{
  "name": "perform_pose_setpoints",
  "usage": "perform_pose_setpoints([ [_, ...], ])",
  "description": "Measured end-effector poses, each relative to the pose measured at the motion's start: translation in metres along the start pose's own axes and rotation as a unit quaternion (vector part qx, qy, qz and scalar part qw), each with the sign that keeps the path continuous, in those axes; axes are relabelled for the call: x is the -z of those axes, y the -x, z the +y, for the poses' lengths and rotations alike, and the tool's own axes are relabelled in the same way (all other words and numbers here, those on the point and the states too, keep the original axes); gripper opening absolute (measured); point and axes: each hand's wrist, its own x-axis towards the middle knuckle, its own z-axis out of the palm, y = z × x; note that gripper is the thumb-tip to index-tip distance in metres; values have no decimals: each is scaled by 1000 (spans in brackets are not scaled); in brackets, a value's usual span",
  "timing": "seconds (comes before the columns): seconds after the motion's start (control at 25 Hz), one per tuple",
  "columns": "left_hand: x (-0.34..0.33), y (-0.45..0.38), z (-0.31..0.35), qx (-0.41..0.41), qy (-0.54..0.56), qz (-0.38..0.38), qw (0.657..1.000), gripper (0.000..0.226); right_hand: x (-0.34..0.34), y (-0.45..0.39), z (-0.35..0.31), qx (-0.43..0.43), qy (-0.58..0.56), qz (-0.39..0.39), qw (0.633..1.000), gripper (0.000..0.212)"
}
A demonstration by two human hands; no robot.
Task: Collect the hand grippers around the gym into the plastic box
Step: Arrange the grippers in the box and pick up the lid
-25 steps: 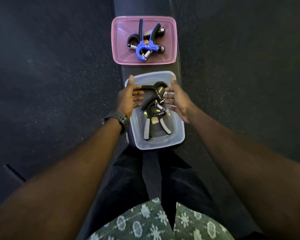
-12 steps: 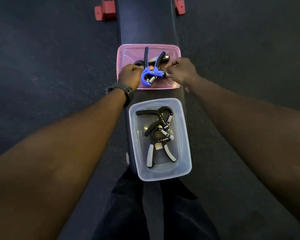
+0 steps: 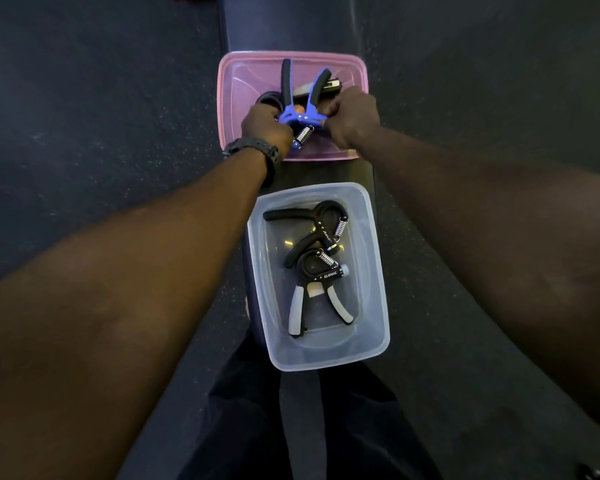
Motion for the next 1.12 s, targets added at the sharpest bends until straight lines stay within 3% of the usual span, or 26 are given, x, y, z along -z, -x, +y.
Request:
perform_pose_setpoints([
  [0.16, 14, 10, 9, 51, 194, -33, 979, 35, 28, 28, 1, 47, -42, 14, 998, 29],
  [0.24, 29, 32, 20, 41, 229, -63, 971, 41, 42, 53, 7, 66, -84, 16, 994, 27],
  [0.36, 51, 62, 27, 7, 172, -95, 980, 45, 63, 96, 11, 85, -120, 23, 989, 20],
  [0.48, 68, 81, 34, -47, 39, -135, 989, 46, 80, 128, 12, 96, -88, 132, 983, 18],
  [0.6, 76, 103, 42, -126, -88, -193, 969, 44, 83, 155, 20, 110, -54, 189, 974, 29],
  [0.68, 73, 122, 45, -134, -79, -218, 963, 45, 77, 170, 32, 33, -110, 143, 983, 42],
  [0.72, 68, 132, 42, -114, -47, -231, 965, 46, 74, 180, 37, -25, -212, 71, 974, 43],
  [0.8, 56, 148, 29, -55, 21, -246, 967, 46, 63, 203, 47, -106, -442, -76, 887, 28],
  [0.88, 42, 162, 15, -13, 63, -257, 964, 42, 52, 224, 55, -97, -490, -72, 863, 15],
  [0.96, 30, 172, 6, 6, 92, -260, 961, 36, 45, 236, 52, -56, -439, -18, 897, 15],
  [1.04, 26, 185, 6, 58, 142, -216, 964, 27, 42, 242, 42, 24, -283, 29, 958, 16],
  [1.12, 29, 199, 11, 156, 253, -207, 932, 22, 35, 248, 25, 92, -136, 53, 985, 14],
])
